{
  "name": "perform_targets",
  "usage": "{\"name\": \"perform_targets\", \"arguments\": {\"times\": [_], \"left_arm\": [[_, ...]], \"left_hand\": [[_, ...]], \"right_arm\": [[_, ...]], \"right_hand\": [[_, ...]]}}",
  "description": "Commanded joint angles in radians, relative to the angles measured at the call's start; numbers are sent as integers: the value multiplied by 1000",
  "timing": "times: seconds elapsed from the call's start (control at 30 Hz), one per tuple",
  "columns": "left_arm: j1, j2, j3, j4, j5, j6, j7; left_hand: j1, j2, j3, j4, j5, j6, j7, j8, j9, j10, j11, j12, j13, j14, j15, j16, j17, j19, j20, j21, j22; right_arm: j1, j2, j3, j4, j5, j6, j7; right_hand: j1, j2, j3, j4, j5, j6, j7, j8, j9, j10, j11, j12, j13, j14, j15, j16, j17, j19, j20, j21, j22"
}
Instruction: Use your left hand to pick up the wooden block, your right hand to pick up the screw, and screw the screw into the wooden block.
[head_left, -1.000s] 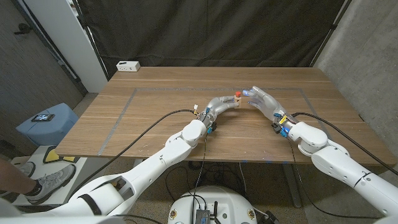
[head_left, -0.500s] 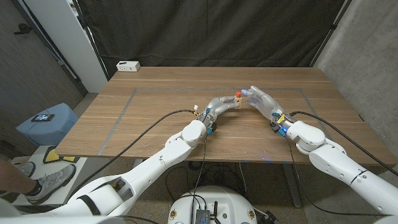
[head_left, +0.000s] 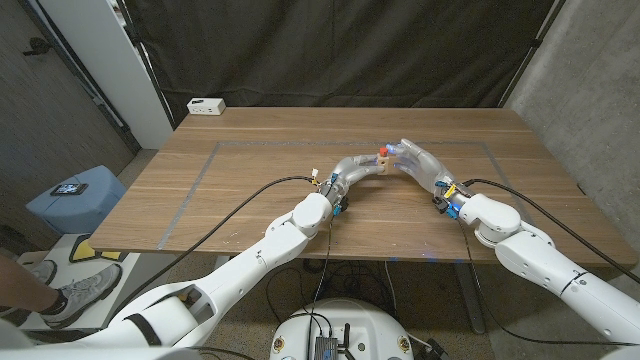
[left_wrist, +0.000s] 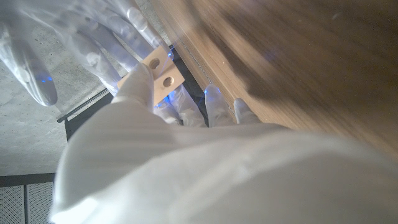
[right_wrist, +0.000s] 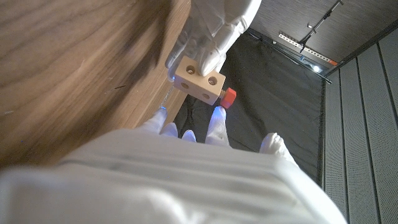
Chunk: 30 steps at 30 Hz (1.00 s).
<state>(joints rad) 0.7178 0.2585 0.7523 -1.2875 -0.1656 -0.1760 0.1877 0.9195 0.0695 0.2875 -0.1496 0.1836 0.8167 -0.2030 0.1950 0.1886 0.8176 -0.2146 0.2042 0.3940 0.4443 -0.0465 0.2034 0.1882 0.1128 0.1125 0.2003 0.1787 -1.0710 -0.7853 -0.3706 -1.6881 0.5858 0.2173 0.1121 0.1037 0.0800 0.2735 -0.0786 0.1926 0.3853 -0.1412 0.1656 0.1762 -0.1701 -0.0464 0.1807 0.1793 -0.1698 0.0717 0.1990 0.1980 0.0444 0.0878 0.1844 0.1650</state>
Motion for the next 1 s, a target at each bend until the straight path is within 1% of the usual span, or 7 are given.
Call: {"name": "perform_targets", "arguments": {"times": [0.03, 0.6, 1.0], "left_arm": [[4, 2, -2, -7, 2, -2, 4], [8, 4, -3, -14, 3, 1, 6], [10, 6, -3, -18, 3, 2, 6]], "left_hand": [[-7, 2, 8, 0, 9, 12, 0, 7, 3, -3, -5, 9, 4, -1, -78, 5, 2, 0, 8, 4, 5], [-8, 2, 9, 0, 9, 14, 0, 8, 3, -3, -5, 9, 3, 0, -79, 6, 2, 0, 9, 4, 5], [-8, 2, 9, 0, 9, 12, -1, 7, 3, -3, -5, 9, 4, -1, -79, 6, 2, 0, 9, 4, 5]], "right_arm": [[-1, 3, -5, 1, 6, 2, 9], [-28, -6, 5, -22, -3, 12, -15], [-51, -13, 14, -39, -3, 13, -30]], "right_hand": [[-8, 0, 1, 4, 5, 4, 2, 9, 0, -21, 2, 2, 2, -85, 9, -1, 3, -3, 3, -2, 4], [-8, 2, 4, 3, 7, 31, 6, 21, 0, -15, 2, 7, 2, -75, 2, 3, 2, 5, -1, 3, 4], [-7, 3, 6, 2, 8, 43, 8, 24, 0, -9, 1, 9, 1, -71, -5, 4, 1, 9, -3, 4, 4]]}}
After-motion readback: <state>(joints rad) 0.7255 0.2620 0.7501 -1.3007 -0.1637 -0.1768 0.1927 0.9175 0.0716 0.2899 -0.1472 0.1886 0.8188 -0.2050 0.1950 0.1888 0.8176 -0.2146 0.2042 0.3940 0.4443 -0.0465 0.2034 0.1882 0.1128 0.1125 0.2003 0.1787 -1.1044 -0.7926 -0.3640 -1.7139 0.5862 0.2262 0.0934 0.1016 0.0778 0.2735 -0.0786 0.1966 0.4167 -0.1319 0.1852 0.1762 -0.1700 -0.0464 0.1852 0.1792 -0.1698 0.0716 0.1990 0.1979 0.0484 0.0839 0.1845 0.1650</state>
